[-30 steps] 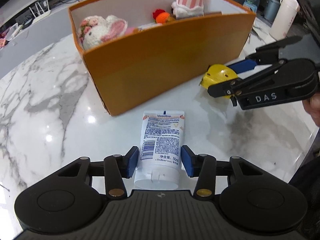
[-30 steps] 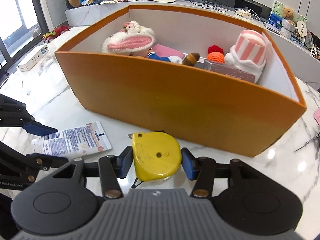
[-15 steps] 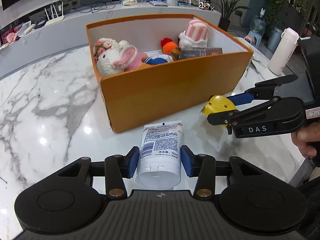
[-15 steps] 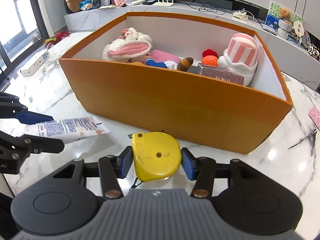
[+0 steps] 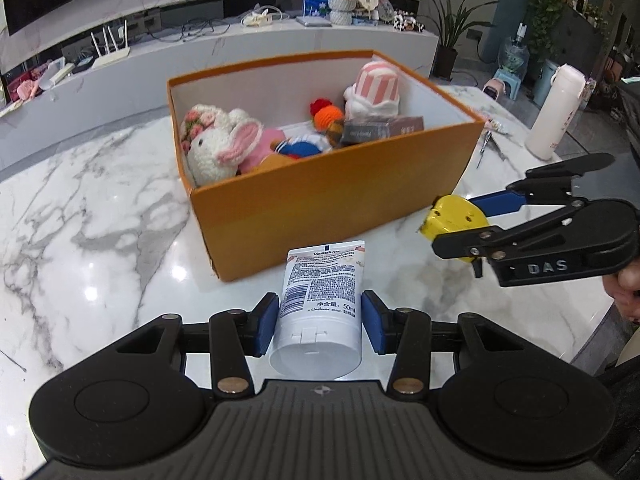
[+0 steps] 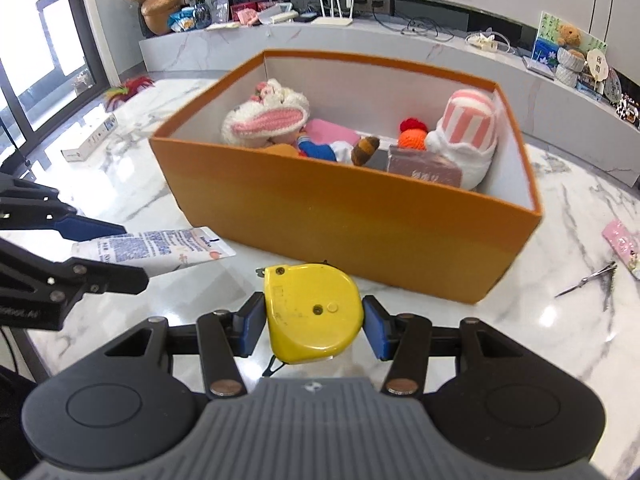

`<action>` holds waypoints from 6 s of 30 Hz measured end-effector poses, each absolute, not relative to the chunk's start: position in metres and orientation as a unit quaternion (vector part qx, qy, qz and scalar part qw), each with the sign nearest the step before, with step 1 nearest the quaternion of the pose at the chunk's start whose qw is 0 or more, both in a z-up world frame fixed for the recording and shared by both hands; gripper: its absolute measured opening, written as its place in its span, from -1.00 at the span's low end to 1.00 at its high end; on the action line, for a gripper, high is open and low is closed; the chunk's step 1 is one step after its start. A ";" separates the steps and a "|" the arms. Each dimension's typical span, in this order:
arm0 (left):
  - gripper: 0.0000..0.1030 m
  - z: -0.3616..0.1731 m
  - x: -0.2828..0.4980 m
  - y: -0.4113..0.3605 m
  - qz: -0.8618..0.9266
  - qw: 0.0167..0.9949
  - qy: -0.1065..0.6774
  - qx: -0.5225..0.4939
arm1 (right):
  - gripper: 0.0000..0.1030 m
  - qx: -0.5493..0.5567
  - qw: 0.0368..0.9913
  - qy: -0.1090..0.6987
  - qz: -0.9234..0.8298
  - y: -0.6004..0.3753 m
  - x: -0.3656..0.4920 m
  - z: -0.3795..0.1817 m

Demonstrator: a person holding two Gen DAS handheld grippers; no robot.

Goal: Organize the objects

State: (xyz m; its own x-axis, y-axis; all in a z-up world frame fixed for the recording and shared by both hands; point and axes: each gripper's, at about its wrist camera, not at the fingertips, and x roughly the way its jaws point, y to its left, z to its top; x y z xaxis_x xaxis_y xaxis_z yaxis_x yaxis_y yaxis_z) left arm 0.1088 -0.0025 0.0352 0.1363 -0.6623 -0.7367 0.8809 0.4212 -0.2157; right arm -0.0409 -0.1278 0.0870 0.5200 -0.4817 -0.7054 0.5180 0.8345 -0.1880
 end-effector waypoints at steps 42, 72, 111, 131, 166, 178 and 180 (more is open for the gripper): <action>0.01 0.080 0.202 -0.111 -0.467 0.824 0.319 0.028 | 0.05 0.073 0.905 0.248 -0.337 -0.196 0.008 0.145; 0.01 0.023 0.237 -0.176 -0.515 0.751 0.395 0.125 | 0.05 0.049 0.885 0.371 -0.277 -0.218 0.077 0.086; 0.04 0.017 0.229 -0.187 -0.498 0.738 0.422 0.171 | 0.10 0.016 0.866 0.398 -0.303 -0.220 0.088 0.077; 0.21 0.031 0.220 -0.182 -0.488 0.753 0.407 0.172 | 0.56 0.014 0.866 0.388 -0.314 -0.216 0.078 0.084; 0.52 0.066 0.130 -0.015 -0.349 0.865 0.352 0.076 | 0.78 0.012 0.842 0.349 -0.411 -0.154 -0.010 0.123; 0.52 0.061 0.132 -0.017 -0.396 0.844 0.361 0.035 | 0.83 0.003 0.832 0.349 -0.432 -0.152 -0.018 0.120; 0.52 0.060 0.129 -0.022 -0.397 0.842 0.364 0.038 | 0.84 0.003 0.829 0.351 -0.436 -0.154 -0.017 0.119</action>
